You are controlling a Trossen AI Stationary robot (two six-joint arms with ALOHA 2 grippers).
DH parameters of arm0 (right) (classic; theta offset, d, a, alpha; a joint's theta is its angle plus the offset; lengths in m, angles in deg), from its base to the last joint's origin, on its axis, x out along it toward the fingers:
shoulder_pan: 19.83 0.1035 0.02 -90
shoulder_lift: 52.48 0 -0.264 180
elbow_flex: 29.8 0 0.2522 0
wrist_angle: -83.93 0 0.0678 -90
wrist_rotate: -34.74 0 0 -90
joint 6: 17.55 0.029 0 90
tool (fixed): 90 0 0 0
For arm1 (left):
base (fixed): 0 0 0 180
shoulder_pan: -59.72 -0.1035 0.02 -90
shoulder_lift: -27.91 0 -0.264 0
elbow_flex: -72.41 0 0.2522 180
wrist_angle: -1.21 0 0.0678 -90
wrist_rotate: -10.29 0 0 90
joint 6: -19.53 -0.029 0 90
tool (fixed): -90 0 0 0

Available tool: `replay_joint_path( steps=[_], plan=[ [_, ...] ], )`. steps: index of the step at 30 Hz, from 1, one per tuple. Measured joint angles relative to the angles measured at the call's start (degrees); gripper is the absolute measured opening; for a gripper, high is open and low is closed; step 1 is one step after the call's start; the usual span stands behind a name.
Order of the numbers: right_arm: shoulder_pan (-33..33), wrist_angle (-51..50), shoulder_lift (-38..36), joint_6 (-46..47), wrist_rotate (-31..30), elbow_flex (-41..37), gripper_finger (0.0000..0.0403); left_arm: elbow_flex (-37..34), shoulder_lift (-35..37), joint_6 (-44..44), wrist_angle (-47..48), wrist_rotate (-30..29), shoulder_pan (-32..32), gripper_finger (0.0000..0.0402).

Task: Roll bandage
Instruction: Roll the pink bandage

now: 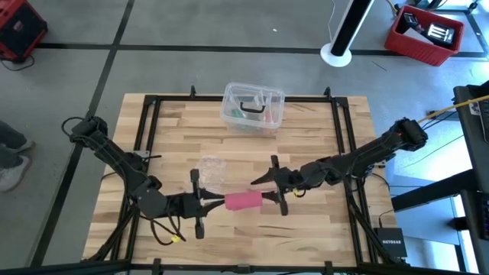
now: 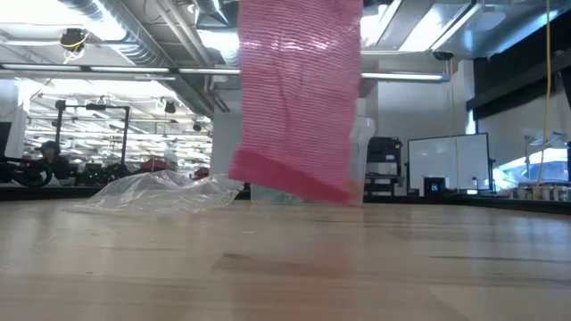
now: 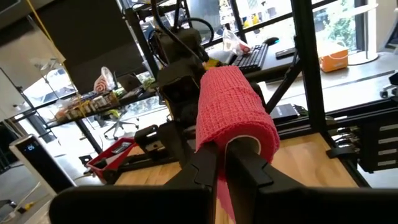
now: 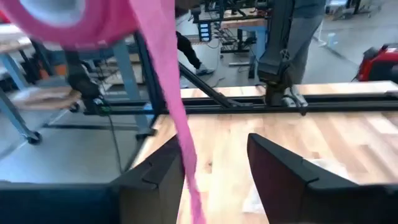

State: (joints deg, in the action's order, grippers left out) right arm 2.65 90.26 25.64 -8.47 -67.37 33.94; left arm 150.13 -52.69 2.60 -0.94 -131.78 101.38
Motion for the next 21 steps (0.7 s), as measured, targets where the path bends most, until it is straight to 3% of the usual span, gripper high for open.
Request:
replay_joint_path(
  steps=[9,13,16,21],
  plan=[
    [-0.1,-3.1,-1.0,8.6,1.7,0.1,0.0177,0.0,0.0,0.3,0.3,-0.1,-0.5,0.0013],
    [0.4,-9.4,-2.3,10.0,0.9,0.0,0.0177,0.0,0.0,0.7,0.3,-0.1,0.0,0.0013],
    [3.7,-12.5,-3.1,10.2,-2.6,-0.5,0.0177,0.0,0.0,0.7,0.1,-0.1,0.4,0.0013],
    [8.1,-5.6,-1.6,8.9,-12.5,-6.1,0.0192,0.0,0.0,0.9,0.0,-0.1,0.4,0.0013]
  ],
)
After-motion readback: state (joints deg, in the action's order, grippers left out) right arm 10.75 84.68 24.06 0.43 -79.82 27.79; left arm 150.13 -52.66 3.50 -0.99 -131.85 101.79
